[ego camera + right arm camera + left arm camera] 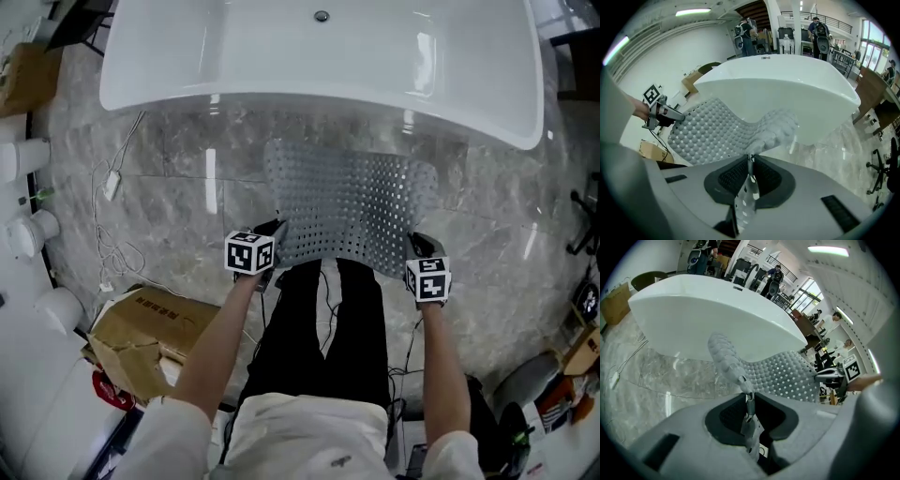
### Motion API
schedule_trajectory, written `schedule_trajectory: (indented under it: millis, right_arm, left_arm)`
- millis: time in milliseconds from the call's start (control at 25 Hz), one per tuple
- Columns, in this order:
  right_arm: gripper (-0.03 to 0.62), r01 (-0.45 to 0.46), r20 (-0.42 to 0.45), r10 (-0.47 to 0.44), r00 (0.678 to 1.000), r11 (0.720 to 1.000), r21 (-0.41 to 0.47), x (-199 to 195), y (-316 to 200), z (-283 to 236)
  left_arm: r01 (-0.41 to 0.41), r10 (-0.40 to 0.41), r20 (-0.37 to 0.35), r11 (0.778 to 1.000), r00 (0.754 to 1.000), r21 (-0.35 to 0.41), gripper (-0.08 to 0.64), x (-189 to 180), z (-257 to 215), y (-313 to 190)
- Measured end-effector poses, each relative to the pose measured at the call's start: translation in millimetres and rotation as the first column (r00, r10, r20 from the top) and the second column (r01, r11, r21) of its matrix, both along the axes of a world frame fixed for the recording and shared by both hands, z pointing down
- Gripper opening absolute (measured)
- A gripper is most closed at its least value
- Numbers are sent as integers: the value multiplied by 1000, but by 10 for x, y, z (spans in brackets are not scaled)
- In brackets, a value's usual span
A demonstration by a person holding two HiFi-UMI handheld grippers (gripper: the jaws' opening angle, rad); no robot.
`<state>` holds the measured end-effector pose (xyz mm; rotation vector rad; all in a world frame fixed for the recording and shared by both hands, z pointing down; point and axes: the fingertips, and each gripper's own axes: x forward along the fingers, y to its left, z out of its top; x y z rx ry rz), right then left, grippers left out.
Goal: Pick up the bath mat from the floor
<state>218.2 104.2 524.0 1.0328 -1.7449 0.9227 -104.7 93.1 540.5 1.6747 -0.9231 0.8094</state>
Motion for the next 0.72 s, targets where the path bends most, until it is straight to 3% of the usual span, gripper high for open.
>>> schedule_trajectory:
  millis: [400,720]
  right_arm:
    - [43,47,-32,-45,998,995,85,-410,-42,-815]
    - [40,-32,-64,46,997,978,206,-435,-337,-1446]
  left_arm:
    - [-45,42,29,994,999,95,63,-230,-679,6]
    - [-15,11,17,975,1000,221,63,-727,-1250,-327]
